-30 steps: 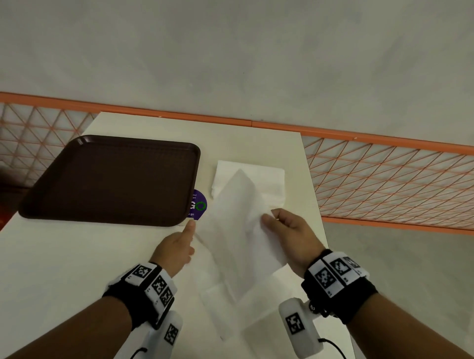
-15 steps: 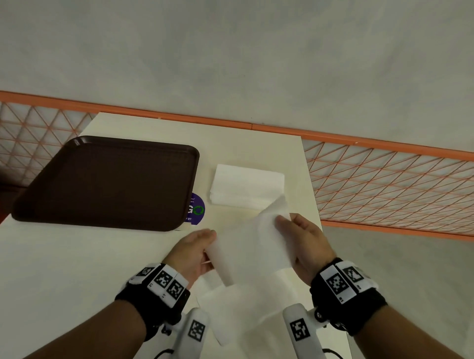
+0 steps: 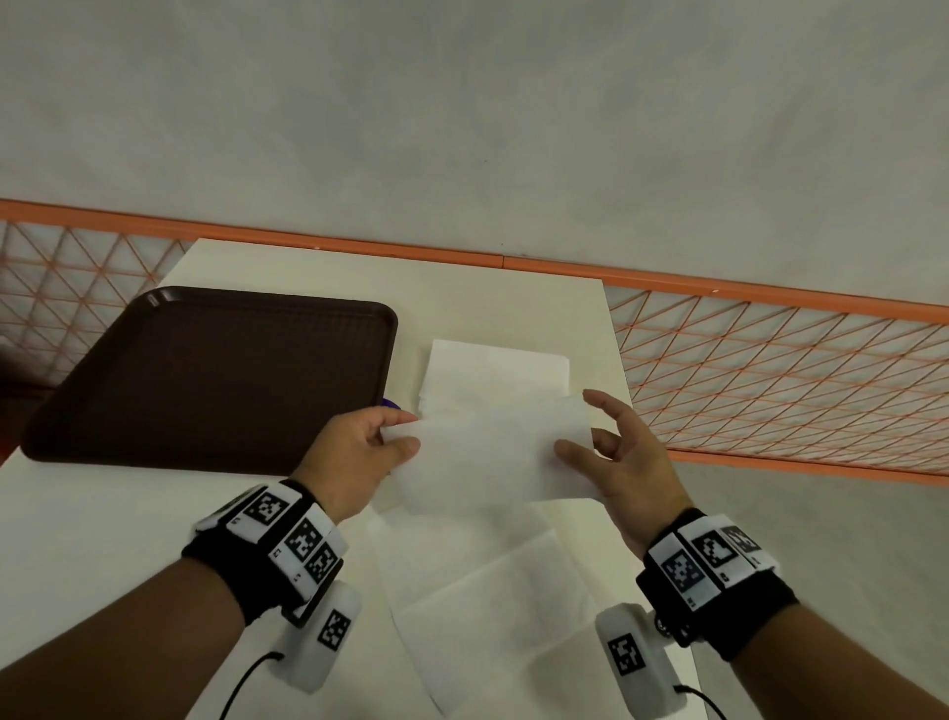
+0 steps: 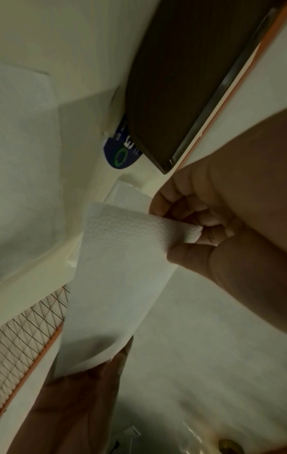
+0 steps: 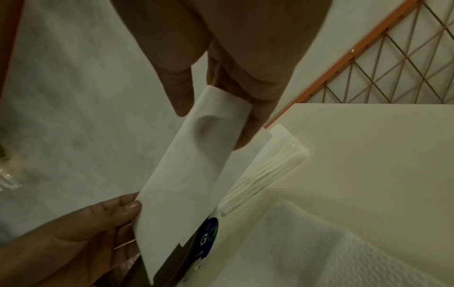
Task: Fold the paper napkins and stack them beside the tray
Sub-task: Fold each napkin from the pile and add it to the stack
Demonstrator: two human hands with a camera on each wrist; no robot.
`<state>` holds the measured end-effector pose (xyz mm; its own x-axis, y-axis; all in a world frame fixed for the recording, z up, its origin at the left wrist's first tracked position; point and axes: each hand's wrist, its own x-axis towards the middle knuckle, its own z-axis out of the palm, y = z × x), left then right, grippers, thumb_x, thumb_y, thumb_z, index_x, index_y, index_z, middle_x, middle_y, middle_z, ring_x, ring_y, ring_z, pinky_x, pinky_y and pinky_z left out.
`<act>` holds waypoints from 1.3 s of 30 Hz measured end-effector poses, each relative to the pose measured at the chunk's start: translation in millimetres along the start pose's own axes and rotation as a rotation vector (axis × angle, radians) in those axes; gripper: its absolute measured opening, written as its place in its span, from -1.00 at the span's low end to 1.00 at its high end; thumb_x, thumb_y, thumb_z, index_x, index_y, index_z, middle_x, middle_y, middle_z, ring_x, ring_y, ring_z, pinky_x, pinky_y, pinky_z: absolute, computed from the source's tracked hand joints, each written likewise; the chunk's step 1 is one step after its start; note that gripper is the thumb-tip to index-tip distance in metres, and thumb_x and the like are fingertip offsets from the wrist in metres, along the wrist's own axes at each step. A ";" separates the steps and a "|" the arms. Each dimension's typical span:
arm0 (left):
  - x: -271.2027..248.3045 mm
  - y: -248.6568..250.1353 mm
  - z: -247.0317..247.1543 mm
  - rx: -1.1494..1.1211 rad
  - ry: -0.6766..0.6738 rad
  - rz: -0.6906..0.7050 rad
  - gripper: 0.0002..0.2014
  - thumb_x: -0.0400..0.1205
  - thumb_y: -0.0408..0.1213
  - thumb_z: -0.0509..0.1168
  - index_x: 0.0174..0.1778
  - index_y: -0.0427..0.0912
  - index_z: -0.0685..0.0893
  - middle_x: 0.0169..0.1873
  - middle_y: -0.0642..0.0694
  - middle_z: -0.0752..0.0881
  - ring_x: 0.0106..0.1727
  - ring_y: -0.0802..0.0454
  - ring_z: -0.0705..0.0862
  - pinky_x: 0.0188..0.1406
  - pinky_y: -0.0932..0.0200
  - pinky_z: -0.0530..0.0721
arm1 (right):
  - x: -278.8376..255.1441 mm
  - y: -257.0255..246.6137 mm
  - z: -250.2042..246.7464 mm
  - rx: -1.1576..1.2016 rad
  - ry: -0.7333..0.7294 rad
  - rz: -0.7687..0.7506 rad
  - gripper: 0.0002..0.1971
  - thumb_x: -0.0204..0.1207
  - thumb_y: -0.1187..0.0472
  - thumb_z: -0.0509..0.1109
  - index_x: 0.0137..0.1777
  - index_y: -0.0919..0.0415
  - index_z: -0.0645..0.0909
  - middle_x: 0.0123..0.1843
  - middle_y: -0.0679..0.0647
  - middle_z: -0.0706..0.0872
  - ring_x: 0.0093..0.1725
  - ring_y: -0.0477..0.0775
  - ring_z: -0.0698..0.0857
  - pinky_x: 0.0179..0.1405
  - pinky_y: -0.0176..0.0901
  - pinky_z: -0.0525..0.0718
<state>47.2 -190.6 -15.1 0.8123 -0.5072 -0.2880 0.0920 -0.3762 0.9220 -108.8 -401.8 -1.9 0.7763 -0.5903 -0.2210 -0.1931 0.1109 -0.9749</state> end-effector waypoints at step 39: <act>11.5 -71.5 47.5 0.832 -0.005 -0.036 -0.71 0.68 -0.11 0.25 0.31 -0.05 0.57 0.26 0.01 0.57 0.28 0.00 0.55 0.26 0.08 0.55 | 24.1 79.7 3.9 -1.130 -0.122 0.111 -0.69 0.59 0.07 0.33 0.32 0.02 0.56 0.28 -0.01 0.61 0.23 0.07 0.58 0.18 -0.12 0.59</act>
<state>22.7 -206.4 -96.6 0.8145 -0.4864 -0.3163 -0.3393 -0.8415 0.4205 -103.2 -404.1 -85.0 0.7622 -0.5340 -0.3659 -0.6461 -0.6615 -0.3807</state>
